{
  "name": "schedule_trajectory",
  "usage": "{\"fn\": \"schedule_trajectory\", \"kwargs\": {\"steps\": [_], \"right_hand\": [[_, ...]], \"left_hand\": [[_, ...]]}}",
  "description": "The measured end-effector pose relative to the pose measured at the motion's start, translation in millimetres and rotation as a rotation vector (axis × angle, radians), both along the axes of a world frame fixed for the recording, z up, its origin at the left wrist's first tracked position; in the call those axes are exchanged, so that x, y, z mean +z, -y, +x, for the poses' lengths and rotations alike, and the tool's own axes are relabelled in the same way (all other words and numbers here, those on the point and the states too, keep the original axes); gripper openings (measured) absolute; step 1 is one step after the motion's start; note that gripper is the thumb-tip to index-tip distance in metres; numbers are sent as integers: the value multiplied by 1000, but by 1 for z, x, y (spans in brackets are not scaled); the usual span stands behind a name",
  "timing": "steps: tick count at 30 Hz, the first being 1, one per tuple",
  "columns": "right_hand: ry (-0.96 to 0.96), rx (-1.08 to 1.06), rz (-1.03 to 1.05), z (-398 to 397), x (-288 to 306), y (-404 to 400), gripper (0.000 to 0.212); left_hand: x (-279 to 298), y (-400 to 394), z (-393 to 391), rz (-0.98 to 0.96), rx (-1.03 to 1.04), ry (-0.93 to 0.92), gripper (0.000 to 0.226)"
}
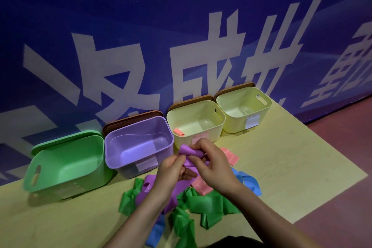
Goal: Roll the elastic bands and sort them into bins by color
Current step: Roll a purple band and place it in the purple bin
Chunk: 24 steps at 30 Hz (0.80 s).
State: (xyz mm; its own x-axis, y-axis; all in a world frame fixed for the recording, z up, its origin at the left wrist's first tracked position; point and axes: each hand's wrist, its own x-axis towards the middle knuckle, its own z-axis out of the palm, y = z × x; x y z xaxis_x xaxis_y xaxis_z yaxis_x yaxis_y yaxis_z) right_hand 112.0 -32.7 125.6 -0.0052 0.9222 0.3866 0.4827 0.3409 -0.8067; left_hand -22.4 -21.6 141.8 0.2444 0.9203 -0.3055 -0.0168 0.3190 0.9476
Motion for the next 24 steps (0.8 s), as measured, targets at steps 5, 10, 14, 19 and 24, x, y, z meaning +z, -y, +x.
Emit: {"fn": "schedule_trajectory", "kwargs": {"steps": [5, 10, 14, 19, 24], "right_hand": [[68, 17, 127, -1, -4, -5, 12], [100, 67, 154, 7, -2, -16, 12], [97, 78, 186, 11, -3, -17, 25], [-215, 127, -75, 11, 7, -12, 37], [-592, 35, -321, 5, 9, -15, 33]], "left_hand": [[0, -4, -3, -99, 91, 168, 19], [4, -7, -12, -240, 148, 438, 28], [3, -10, -10, -224, 110, 423, 30], [-3, -16, -6, -150, 145, 392, 19], [-5, -15, -8, -22, 79, 293, 22]]}}
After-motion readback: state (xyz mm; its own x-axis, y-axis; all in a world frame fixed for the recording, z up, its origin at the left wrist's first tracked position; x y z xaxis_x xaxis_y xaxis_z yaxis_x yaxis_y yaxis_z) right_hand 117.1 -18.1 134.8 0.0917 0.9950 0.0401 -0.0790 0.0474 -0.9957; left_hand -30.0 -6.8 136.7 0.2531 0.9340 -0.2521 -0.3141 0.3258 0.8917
